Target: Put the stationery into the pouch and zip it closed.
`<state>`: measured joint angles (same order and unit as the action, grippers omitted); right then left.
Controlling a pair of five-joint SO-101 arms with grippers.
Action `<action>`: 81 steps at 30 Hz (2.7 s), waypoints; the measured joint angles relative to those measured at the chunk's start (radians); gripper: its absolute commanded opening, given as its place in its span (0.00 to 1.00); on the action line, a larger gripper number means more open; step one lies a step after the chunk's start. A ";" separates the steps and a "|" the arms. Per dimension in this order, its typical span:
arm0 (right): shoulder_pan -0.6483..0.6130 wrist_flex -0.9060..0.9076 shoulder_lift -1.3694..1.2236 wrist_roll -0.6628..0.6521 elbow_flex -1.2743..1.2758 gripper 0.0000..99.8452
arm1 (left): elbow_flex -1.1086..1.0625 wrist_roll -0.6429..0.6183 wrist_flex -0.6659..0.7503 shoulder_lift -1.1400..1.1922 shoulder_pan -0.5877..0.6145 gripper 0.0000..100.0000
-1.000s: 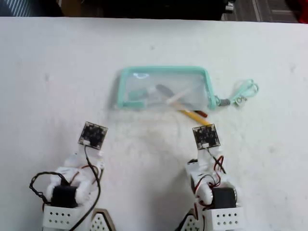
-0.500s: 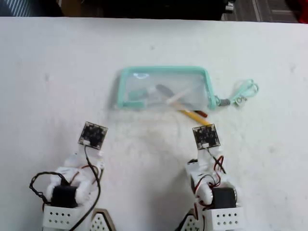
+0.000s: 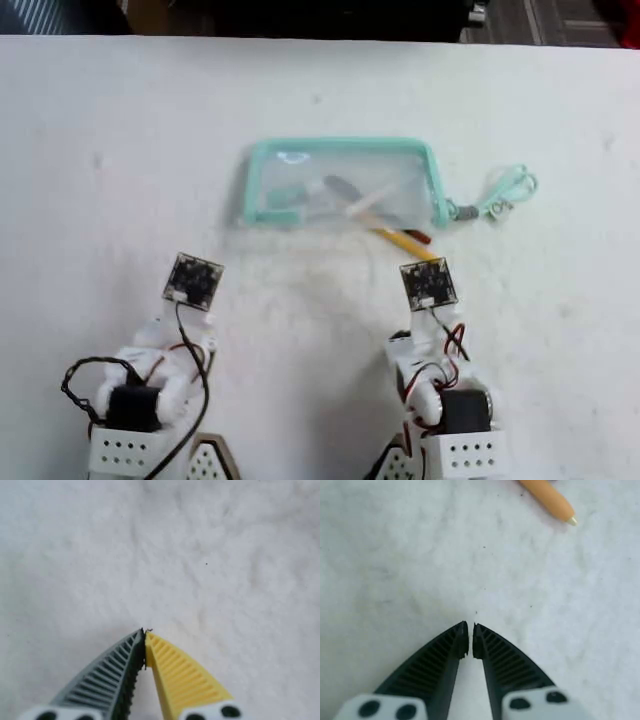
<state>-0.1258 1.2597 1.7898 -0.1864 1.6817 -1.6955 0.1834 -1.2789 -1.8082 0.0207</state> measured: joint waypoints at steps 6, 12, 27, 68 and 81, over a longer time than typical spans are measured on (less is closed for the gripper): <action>0.000 0.000 0.000 0.000 0.000 0.02 | 0.000 0.000 0.000 0.000 0.000 0.02; -0.002 0.000 0.000 0.000 0.000 0.02 | 0.000 0.000 0.000 0.000 0.000 0.02; -0.002 0.000 0.000 0.000 0.000 0.02 | 0.000 0.000 0.000 0.000 0.000 0.02; 0.002 0.000 0.000 0.000 0.000 0.02 | 0.011 0.000 0.002 0.000 0.000 0.02; 0.002 0.000 0.000 0.000 0.000 0.02 | 0.192 0.000 0.002 -0.014 0.000 0.03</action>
<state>-0.1243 1.2597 1.7898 -0.1864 1.6817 -1.5037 0.1834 -1.2774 -1.8220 0.0207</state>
